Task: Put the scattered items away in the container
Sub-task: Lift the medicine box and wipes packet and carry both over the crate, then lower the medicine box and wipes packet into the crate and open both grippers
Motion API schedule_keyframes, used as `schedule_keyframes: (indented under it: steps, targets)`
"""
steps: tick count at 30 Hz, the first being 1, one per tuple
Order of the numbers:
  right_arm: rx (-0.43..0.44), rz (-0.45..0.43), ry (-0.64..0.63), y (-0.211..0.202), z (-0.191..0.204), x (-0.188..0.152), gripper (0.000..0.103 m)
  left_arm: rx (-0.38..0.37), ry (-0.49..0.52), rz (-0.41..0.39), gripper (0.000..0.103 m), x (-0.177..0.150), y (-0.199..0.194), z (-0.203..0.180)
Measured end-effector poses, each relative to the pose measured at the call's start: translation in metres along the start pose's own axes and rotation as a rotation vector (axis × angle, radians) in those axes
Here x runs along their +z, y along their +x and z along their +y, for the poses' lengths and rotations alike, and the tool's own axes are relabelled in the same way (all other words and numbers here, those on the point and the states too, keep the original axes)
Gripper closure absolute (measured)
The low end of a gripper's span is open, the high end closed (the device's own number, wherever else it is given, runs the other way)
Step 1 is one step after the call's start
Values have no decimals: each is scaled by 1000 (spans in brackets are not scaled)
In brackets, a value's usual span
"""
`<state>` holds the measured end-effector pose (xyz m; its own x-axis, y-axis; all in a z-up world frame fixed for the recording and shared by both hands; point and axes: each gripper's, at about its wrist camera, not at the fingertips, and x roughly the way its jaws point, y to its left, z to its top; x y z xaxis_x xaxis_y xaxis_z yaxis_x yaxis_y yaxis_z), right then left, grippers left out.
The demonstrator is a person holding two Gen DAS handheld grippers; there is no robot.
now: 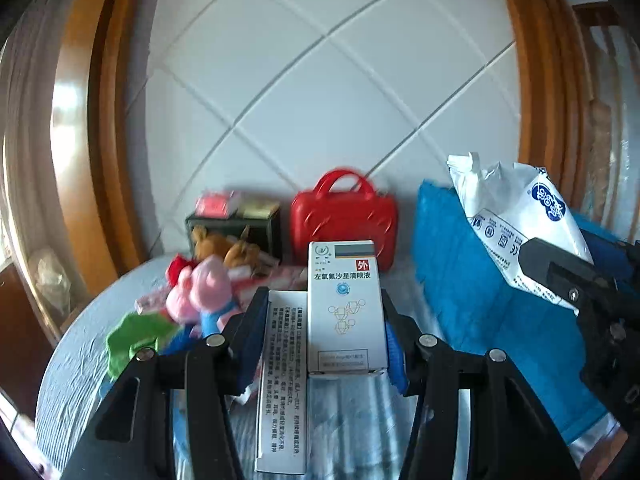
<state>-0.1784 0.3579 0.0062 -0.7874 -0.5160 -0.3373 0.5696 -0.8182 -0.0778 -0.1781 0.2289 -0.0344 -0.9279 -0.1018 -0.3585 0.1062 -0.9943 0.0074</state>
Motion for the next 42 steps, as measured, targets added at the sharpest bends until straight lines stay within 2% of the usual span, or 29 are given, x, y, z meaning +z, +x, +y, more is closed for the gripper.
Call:
schedule_keyframes:
  steps: [5,9,13,18,21,23,25,29,31,35,36,39,42]
  targets:
    - [-67,-55,16,-23,-50,16,66,-63,25,-77,53,32,-20,-56]
    - [-117,-74,19,-31,-106,21,66,-56,66,-98,53,54,-16,-115]
    - [-135,-80,16,-35,-167,24,66,-30,66,-131,53,80,-15,-165]
    - [-145,-97,20,-36,-239,29,66,-9,94,-223,53,115,-34,-233]
    - [-153,-88,28,-36,-276,28,66,-40,117,-204,53,125,-34,-279]
    - [-169,-74,31,-38,-300,26,66,-49,137,-143,53,123,-27,-303]
    - [-177,-31,40,-31,-324,21,66,-53,165,-25,53,116,-8,-324]
    - [-154,108,9,-8,-355,0,66,-123,190,311,53,88,50,-349]
    - [-133,180,-23,3,-366,-11,66,-127,212,421,53,73,73,-356]
    - [-69,324,-94,36,-366,-28,66,-120,229,581,53,46,113,-362]
    - [-57,385,-103,47,-365,-33,66,-118,233,616,53,40,123,-364]
    - [24,496,-84,68,-373,-44,66,-135,216,743,53,24,148,-369]
    - [9,606,-144,88,-373,-53,66,-146,213,780,53,25,159,-375]
